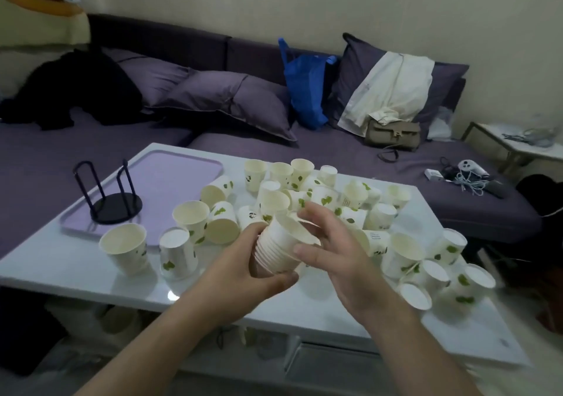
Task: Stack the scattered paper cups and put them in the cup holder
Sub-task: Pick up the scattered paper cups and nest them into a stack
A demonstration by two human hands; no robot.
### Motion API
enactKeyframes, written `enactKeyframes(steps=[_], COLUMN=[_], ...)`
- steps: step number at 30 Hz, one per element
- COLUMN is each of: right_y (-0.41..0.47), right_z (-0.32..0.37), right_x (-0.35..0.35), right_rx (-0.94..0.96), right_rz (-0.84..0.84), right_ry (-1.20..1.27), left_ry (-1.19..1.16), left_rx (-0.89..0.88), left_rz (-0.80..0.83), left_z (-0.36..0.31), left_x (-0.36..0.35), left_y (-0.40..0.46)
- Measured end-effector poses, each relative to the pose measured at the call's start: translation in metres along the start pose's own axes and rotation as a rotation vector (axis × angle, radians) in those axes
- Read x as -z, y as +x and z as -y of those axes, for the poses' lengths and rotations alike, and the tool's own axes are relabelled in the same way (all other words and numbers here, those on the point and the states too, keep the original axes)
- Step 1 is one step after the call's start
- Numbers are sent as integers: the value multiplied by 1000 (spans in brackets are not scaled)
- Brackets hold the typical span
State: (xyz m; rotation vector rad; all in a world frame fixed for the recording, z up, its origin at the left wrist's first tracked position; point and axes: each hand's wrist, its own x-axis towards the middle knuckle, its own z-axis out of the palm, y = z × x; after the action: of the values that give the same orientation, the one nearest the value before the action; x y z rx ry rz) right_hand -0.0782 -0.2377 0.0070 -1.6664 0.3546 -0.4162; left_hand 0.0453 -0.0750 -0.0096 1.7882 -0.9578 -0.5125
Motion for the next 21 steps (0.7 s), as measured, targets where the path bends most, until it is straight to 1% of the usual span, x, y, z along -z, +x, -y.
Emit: enactKeyframes(steps=[1, 2, 4, 5, 6, 8, 9, 12, 16, 19, 21], right_y=[-3, -5, -9, -10, -10, -9, -8, -5, -3, -4, -4], right_z=[1, 1, -1, -1, -2, -2, -2, -6, -9, -8, -9], right_x=[-1, -2, -9, -13, -15, -17, -18, -20, -21, -23, -18], right_rx=[24, 50, 58, 45, 42, 52, 67, 89, 80, 84, 99], right_rz=[-2, 36, 188, 236, 234, 182, 183, 254, 278, 280, 214], right_ry=[-99, -236, -485, -554, -586, -580, -594, -689, -665, -615, -592], left_ry=[-4, -14, -18, -4, 6, 3, -9, -33, -30, -6, 3], left_rx=[0, 2, 4, 2, 2, 0, -3, -26, -21, -17, 6], left_rz=[8, 14, 22, 27, 35, 43, 46, 40, 50, -14, -114], left_z=[2, 4, 8, 12, 15, 14, 13, 16, 22, 27, 34], left_x=[-1, -3, -5, -6, -7, -7, -8, -8, -7, -5, 0], left_y=[0, 1, 4, 5, 7, 9, 9, 11, 9, 10, 12])
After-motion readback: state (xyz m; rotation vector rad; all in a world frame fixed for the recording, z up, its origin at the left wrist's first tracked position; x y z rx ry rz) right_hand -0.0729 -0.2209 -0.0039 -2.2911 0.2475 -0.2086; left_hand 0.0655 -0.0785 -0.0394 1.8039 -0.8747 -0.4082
